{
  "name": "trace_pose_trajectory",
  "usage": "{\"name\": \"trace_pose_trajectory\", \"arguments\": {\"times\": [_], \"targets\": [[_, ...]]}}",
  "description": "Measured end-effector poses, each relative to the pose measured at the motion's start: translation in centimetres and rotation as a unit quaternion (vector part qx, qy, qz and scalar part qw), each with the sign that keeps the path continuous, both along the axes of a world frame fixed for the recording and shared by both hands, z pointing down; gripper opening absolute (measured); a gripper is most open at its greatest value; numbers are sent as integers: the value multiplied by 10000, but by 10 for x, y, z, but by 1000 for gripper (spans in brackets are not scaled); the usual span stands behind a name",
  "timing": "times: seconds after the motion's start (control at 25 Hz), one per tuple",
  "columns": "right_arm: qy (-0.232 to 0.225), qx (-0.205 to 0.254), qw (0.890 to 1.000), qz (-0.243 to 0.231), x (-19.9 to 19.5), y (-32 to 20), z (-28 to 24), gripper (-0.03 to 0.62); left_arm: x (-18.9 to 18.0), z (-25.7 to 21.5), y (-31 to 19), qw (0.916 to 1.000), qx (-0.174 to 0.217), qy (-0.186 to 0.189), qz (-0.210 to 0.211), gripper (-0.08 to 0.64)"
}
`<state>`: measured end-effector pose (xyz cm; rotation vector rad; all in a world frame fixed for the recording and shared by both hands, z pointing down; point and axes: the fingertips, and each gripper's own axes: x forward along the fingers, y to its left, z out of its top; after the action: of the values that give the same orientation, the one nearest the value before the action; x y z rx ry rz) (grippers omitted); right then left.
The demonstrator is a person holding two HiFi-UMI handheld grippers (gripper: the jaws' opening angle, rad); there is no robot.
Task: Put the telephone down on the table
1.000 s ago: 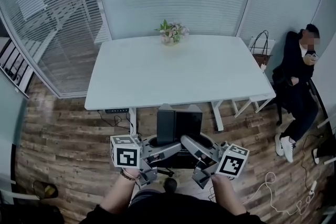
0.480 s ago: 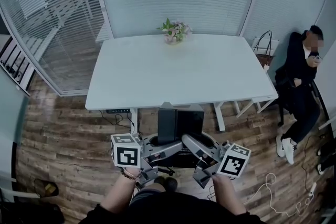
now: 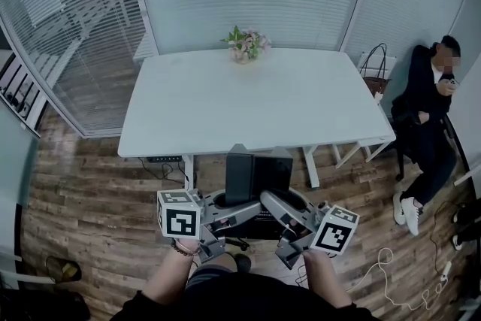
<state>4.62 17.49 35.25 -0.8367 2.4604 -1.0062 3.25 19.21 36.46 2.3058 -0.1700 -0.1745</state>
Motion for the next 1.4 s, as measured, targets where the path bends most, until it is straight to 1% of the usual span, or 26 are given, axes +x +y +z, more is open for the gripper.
{"name": "trace_pose_trajectory", "arguments": {"times": [0.32,0.68,0.88,1.4], "targets": [[-2,-33,10000,-61,0,-3,3,189,-1,4,-3,9999,-56,-75,-58,186],[3,3,9999,118,8,-24,3,189,8,4,-24,9999,6,-71,139,186],[22,43,9998,186,13,-48,2,186,12,4,-49,9998,46,-33,211,186],[4,37,9996,290,17,-131,5,187,16,7,-132,9995,21,-31,317,186]]}}
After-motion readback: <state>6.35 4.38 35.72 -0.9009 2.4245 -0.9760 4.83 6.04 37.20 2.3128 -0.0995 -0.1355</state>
